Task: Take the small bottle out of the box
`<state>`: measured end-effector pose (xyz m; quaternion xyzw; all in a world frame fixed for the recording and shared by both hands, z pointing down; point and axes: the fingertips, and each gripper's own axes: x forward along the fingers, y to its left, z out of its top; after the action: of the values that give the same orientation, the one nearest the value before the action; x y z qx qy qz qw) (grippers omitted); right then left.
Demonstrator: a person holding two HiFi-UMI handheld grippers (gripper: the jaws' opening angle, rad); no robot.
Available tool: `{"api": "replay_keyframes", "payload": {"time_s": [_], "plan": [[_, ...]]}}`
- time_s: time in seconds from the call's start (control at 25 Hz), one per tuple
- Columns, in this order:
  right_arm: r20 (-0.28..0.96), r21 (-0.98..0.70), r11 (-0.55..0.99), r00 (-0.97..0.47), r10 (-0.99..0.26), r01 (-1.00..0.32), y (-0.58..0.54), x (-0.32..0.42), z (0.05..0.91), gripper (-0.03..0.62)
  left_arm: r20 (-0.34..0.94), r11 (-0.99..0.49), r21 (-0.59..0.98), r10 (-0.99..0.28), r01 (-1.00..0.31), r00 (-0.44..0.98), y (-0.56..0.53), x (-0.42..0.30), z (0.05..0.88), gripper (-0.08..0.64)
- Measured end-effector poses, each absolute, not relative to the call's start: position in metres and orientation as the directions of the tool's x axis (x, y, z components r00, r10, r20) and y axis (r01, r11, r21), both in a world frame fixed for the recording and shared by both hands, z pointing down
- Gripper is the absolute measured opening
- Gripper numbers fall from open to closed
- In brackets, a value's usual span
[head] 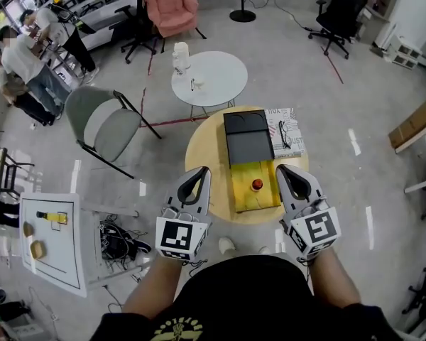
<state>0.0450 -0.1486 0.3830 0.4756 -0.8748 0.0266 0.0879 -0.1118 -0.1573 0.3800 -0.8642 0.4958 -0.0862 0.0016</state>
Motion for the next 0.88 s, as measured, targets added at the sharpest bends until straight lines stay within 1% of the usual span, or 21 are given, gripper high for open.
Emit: {"api": "replay_keyframes", "payload": {"time_s": [0.32,0.6,0.88], "plan": [[0.189,0.049,0.500,-0.484,-0.854,-0.864,-0.151,0.036,0.385,0.015,0.145,-0.552,-0.071,-0.830,-0.831,0.539,-0.165,-0.121,0.388,0.014],[0.196,0.059,0.512,-0.493,-0.848,-0.857,-0.150,0.028,0.388,0.015,0.153,-0.563,-0.057,-0.821,-0.825,0.550,-0.170,-0.124,0.395,0.014],[0.194,0.066,0.528,-0.508,-0.839,-0.847,-0.162,0.027,0.390,0.015,0.137,-0.538,-0.065,-0.839,-0.841,0.526,-0.180,-0.127,0.388,0.014]]}}
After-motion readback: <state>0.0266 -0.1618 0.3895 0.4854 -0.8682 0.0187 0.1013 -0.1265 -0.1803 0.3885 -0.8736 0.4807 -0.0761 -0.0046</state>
